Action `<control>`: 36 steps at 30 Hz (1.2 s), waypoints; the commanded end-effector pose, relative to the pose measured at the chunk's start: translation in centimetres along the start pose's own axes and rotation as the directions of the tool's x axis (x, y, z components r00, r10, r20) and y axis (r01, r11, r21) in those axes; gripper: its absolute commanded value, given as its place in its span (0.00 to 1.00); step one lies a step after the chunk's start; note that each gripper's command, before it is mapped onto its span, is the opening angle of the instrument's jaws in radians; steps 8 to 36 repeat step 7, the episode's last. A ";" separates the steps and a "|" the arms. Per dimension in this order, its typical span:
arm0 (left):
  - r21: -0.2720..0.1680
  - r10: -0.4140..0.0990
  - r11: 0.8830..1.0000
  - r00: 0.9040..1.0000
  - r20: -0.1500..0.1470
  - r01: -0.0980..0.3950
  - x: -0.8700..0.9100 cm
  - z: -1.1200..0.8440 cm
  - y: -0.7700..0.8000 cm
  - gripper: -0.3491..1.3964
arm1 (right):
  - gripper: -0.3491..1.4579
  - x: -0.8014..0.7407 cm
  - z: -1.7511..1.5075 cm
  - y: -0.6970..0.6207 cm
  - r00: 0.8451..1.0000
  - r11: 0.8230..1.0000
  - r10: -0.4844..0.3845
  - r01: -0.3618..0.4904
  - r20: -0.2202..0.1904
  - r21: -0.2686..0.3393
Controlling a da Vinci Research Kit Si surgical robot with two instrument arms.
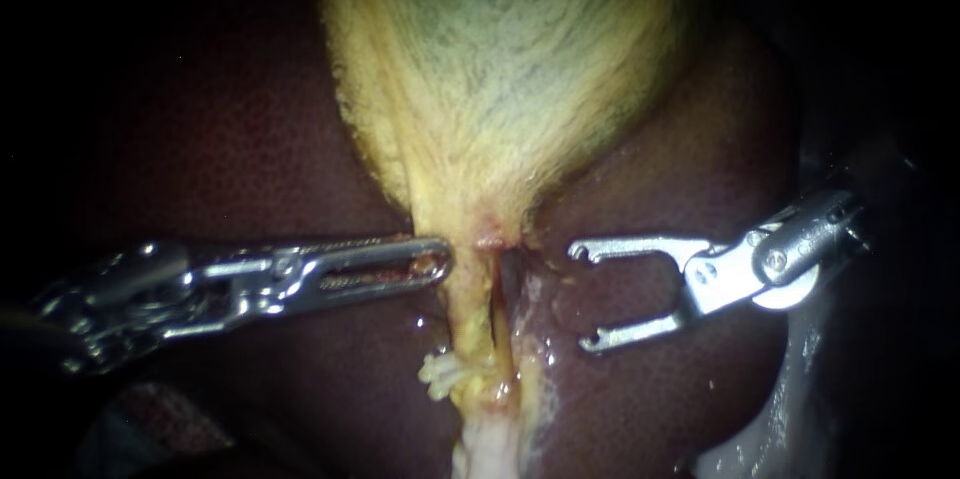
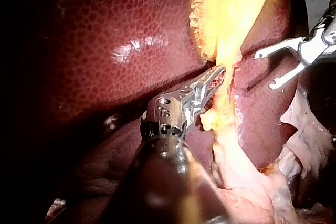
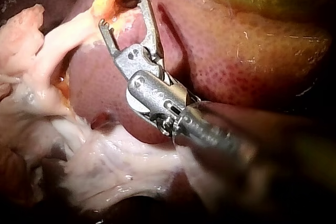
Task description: Going back second clip left tube
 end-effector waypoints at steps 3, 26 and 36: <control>0.000 0.000 1.000 1.000 0.000 0.000 0.00 -0.01 0.00 0.00 | 0.52 0.00 0.00 0.00 1.000 1.000 0.000 0.000 0.000 0.000; 0.000 0.000 1.000 1.000 0.000 0.000 0.00 -0.01 0.00 0.00 | 0.52 0.00 0.00 0.00 1.000 1.000 0.000 0.000 0.000 0.000; 0.000 0.000 1.000 1.000 0.000 0.000 0.00 -0.01 0.00 0.00 | 0.52 0.00 0.00 0.00 1.000 1.000 0.000 0.000 0.000 0.000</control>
